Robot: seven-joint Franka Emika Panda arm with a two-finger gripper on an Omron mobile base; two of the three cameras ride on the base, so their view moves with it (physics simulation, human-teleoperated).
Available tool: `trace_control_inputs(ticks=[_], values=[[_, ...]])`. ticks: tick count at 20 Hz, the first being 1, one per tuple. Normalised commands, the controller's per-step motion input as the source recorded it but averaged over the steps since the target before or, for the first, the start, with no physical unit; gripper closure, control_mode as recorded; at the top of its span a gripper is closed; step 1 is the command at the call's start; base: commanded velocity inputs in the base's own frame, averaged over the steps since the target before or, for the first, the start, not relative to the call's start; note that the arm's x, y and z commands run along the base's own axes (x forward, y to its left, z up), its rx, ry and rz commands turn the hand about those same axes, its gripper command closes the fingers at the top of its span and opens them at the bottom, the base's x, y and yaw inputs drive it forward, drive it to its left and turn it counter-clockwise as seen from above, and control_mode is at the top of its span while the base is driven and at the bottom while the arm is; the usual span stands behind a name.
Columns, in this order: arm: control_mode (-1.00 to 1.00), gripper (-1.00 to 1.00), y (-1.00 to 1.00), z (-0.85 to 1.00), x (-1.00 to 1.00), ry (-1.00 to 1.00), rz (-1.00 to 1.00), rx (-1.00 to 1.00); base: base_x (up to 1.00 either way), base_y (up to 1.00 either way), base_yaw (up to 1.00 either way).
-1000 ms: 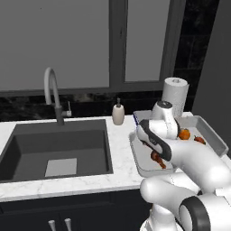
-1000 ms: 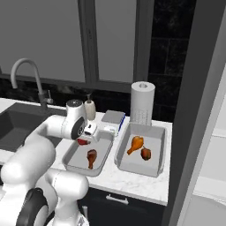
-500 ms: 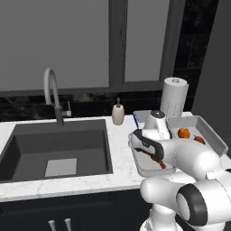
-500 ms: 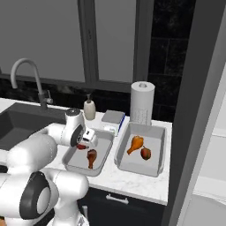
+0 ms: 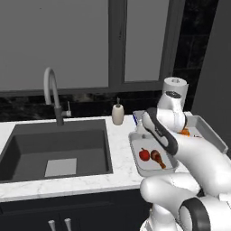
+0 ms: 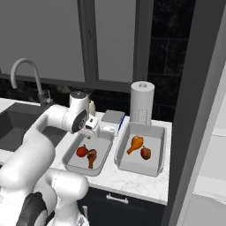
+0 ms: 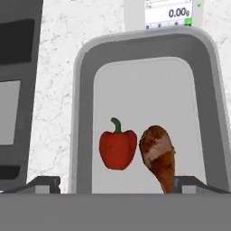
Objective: Place one bell pepper and one chicken drumstick in each tupperware on the nearby counter, to pack two identical lunches.
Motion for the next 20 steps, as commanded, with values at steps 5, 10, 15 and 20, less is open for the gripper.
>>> trace_control_inputs(ticks=[5,10,15,20], values=[[-1.0,-1.0,0.22,1.0,-1.0,-0.33,0.12,-0.04,0.0,0.0,0.0],[-1.0,-1.0,0.28,1.0,-1.0,-0.41,0.08,-0.13,0.0,0.0,0.0],[-1.0,-1.0,0.13,0.96,-1.0,-0.63,0.02,-0.1,0.0,0.0,0.0],[-1.0,-1.0,-0.12,0.39,-0.73,-0.52,-0.08,-0.01,0.0,0.0,0.0]])
